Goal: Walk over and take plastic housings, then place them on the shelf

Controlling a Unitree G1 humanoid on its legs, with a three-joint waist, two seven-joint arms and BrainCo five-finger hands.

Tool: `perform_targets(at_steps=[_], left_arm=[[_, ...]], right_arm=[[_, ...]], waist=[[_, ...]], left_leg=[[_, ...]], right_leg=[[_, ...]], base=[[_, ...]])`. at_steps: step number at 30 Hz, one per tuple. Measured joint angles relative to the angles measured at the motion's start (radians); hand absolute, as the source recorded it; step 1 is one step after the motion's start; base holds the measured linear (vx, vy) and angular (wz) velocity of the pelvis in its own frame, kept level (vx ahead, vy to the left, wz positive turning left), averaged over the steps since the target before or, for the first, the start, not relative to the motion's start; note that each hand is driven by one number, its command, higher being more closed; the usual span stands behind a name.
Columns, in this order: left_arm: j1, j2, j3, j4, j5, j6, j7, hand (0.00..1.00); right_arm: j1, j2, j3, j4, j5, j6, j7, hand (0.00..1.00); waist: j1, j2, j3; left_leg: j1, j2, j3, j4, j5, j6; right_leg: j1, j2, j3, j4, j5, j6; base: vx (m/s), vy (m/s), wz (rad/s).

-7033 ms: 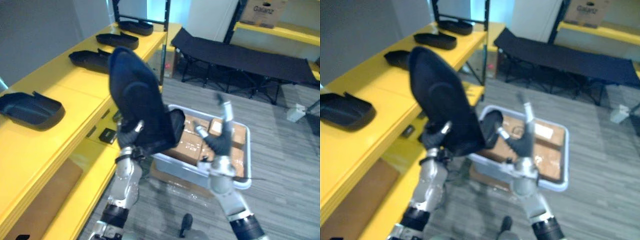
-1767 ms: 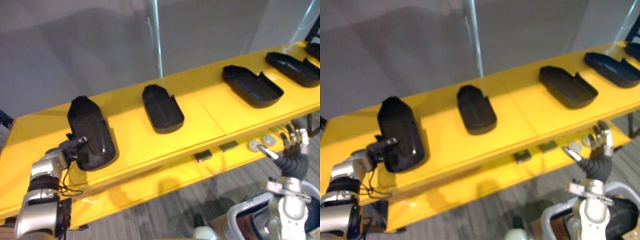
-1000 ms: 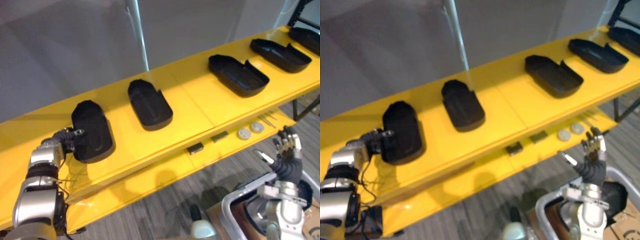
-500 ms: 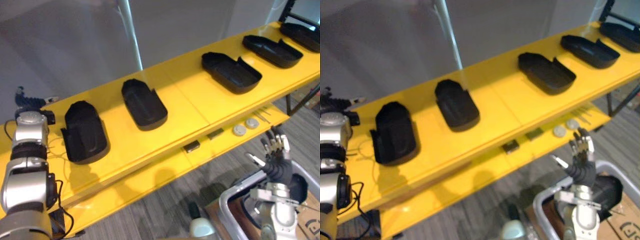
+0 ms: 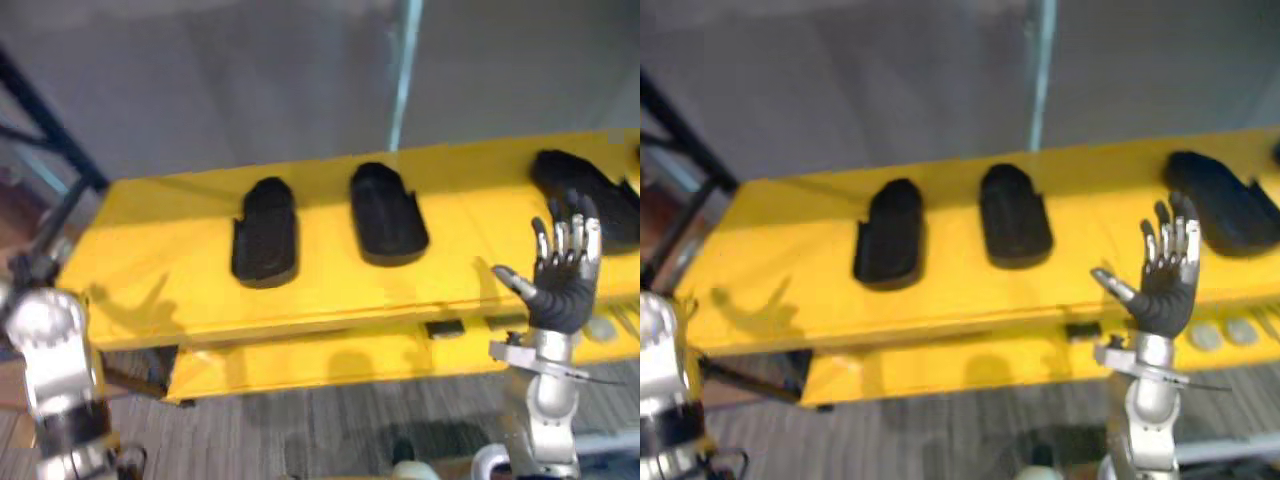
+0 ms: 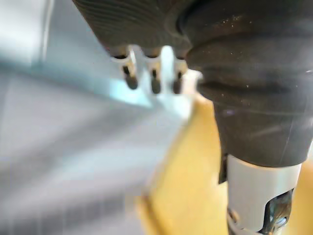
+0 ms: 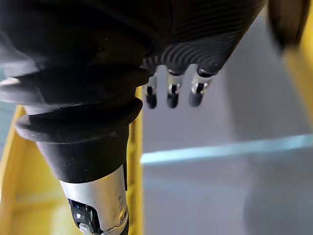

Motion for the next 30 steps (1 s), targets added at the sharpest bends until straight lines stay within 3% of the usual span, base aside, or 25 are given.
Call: perform_targets(at_steps=[2,4,8,9,12,13,15,19,22,25,30], left_arm=[[0.136,-0.092,0.009,-0.029,0.022,-0.003,0.038,0.0],[0.236,-0.196,0.029,-0.035,0.0,-0.007,0.056,0.0],[0.332,-0.287,0.016,0.059,-0.056,0.014,0.032,0.0],[0.349,-0.293,-0.004,0.126,-0.057,0.024,0.016,0.0],[0.368,-0.304,-0.066,0.417,-0.087,0.044,-0.124,0.0],[0.366,-0.304,-0.086,0.512,-0.104,0.045,-0.172,0.0],[0.363,-0.306,-0.126,0.723,-0.142,0.043,-0.296,0.0],[0.351,-0.303,-0.121,0.881,-0.208,0.043,-0.393,0.0],[0.329,-0.3,-0.121,0.943,-0.255,0.044,-0.442,0.0],[0.32,-0.3,-0.122,0.995,-0.263,0.046,-0.48,0.0],[0.321,-0.299,-0.126,1.048,-0.304,0.046,-0.515,0.0]], right_arm=[[-0.044,0.018,0.039,0.0,-0.013,0.0,0.02,0.0],[-0.089,0.028,0.087,0.0,-0.063,-0.004,0.021,0.0],[-0.158,0.029,0.156,0.0,-0.101,-0.004,0.029,0.0],[-0.18,0.026,0.173,-0.001,-0.101,-0.004,0.038,0.0],[-0.256,0.007,0.232,-0.004,-0.098,0.019,0.084,0.0],[-0.271,0.003,0.248,-0.004,-0.094,0.035,0.109,0.0],[-0.278,-0.005,0.284,0.0,-0.014,0.118,0.22,0.0],[-0.278,-0.047,0.334,0.032,0.055,0.252,0.369,0.0],[-0.278,-0.062,0.368,0.066,0.097,0.322,0.466,0.0],[-0.278,-0.077,0.407,0.072,0.097,0.354,0.53,0.0],[-0.277,-0.083,0.465,0.091,0.094,0.367,0.562,0.0]], waist=[[0.043,-0.017,-0.019],[0.067,-0.037,-0.039],[0.091,-0.038,-0.058],[0.09,-0.036,-0.063],[0.093,-0.041,-0.073],[0.092,-0.046,-0.073],[0.093,-0.07,-0.087],[0.092,-0.105,-0.09],[0.092,-0.109,-0.087],[0.091,-0.102,-0.081],[0.09,-0.098,-0.077]], left_leg=[[-0.006,-0.008,-0.038,-0.014,0.014,0.0],[-0.038,-0.017,-0.077,-0.015,0.019,0.005],[-0.048,-0.012,-0.08,-0.015,0.023,0.005],[-0.054,-0.01,-0.081,-0.015,0.024,0.004],[-0.072,-0.005,-0.08,-0.015,0.034,-0.002],[-0.073,-0.004,-0.079,-0.018,0.038,0.001],[-0.072,-0.002,-0.08,-0.021,0.043,-0.008],[-0.069,-0.005,-0.076,-0.025,0.044,-0.009],[-0.068,-0.008,-0.071,-0.025,0.043,-0.008],[-0.067,-0.004,-0.061,-0.013,0.034,-0.008],[-0.061,0.008,-0.054,-0.012,0.031,-0.008]], right_leg=[[0.017,-0.01,-0.046,-0.001,-0.018,0.0],[0.019,-0.022,-0.088,-0.006,-0.042,0.005],[0.028,-0.023,-0.116,-0.01,-0.05,0.014],[0.027,-0.023,-0.123,-0.01,-0.05,0.015],[0.012,-0.02,-0.129,-0.009,-0.051,0.015],[0.009,-0.019,-0.129,-0.009,-0.051,0.015],[0.009,-0.018,-0.131,-0.001,-0.049,0.018],[0.009,-0.02,-0.13,0.0,-0.048,0.02],[0.008,-0.024,-0.123,0.0,-0.048,0.02],[0.009,-0.021,-0.113,0.0,-0.048,0.019],[0.009,-0.008,-0.102,0.0,-0.053,0.012]], base=[[-0.08,-0.03,0.63],[-0.1,-0.034,0.57],[-0.06,-0.018,0.26],[-0.02,-0.005,0.17],[-0.01,-0.002,0.08],[0.04,0.003,0.01],[0.1,0.009,0.04],[0.08,0.023,0.02],[0.02,0.021,-0.01],[-0.01,0.008,-0.08],[-0.03,-0.008,-0.07]])
